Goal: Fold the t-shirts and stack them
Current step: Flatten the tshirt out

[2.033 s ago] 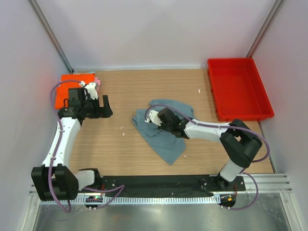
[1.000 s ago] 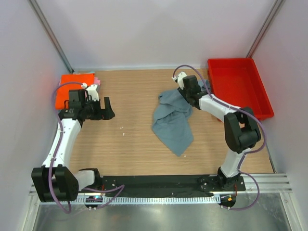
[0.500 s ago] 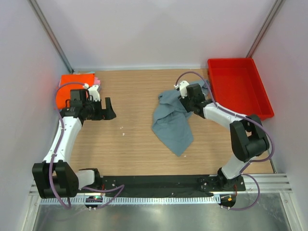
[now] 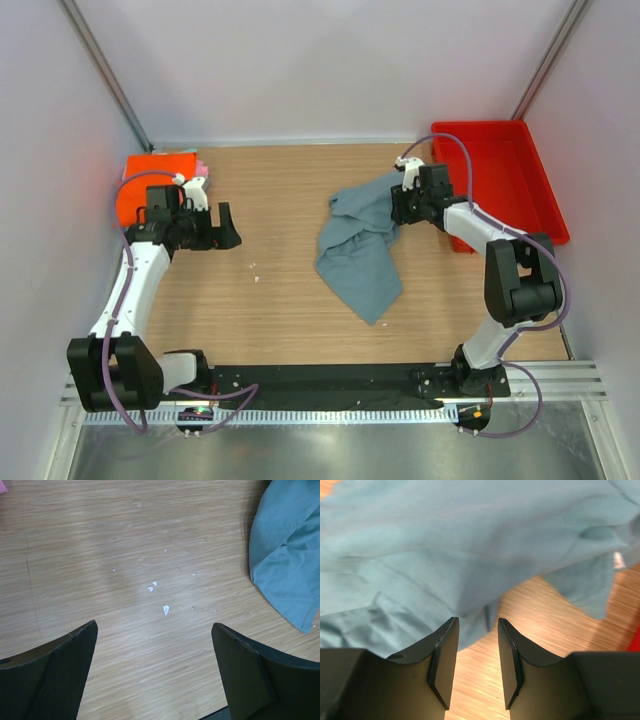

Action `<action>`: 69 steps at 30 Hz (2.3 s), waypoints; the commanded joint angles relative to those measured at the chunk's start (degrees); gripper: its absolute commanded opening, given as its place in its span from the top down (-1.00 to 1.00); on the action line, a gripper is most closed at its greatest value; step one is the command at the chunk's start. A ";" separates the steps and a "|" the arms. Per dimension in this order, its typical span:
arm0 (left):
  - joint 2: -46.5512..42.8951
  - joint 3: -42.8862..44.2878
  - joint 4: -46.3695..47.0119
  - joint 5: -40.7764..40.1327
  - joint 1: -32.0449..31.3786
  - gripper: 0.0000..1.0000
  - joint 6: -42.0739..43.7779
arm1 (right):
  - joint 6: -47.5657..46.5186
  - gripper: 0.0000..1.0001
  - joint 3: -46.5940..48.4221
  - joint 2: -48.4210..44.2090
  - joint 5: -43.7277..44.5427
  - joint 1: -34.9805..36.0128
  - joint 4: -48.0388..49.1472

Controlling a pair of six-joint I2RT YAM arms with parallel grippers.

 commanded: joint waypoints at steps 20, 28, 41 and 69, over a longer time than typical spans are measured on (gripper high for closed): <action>-0.81 -0.30 1.13 0.27 0.38 -0.92 0.85 | 3.49 0.16 1.95 3.12 -13.97 -2.22 3.04; -1.33 -0.57 1.22 0.00 0.38 -0.92 0.94 | 4.02 0.17 1.68 2.94 -15.91 -2.22 4.79; -1.25 -0.74 1.31 0.09 0.46 -0.92 0.85 | 4.98 0.31 3.18 4.70 -16.88 -2.30 3.30; -1.51 -0.83 1.48 1.23 0.38 -0.93 1.02 | 3.93 0.97 0.01 -4.69 -18.81 -2.30 9.19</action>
